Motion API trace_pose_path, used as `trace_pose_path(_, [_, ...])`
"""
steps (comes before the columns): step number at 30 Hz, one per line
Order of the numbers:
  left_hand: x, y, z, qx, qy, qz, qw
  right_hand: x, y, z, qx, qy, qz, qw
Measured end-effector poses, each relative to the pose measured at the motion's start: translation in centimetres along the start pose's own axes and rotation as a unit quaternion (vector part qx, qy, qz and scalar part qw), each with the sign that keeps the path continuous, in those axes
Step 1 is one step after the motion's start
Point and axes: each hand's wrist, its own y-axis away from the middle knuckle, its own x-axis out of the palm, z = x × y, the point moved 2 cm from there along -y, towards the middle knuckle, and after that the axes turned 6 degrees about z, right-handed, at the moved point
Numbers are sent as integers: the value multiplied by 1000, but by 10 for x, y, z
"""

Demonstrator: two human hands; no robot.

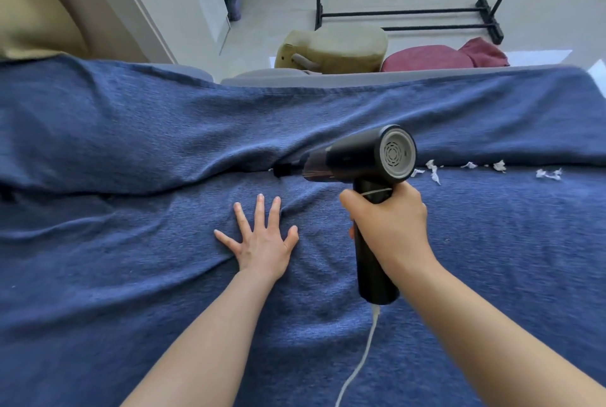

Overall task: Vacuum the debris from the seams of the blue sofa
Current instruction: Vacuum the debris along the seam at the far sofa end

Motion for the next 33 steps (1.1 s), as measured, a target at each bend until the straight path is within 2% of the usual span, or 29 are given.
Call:
trace_pose_path(14, [8, 8, -10, 18, -21, -7, 1000, 2, -19, 7, -16, 21, 5, 1000])
trace_pose_path(22, [11, 6, -11, 13, -47, -4, 999, 4, -20, 15, -53, 67, 43, 995])
trace_pose_path(28, [3, 8, -28, 11, -36, -5, 999, -42, -15, 22, -90, 97, 19, 991])
trace_pose_path(33, [7, 5, -77, 50, -44, 85, 994, -77, -19, 21, -91, 153, 61, 982])
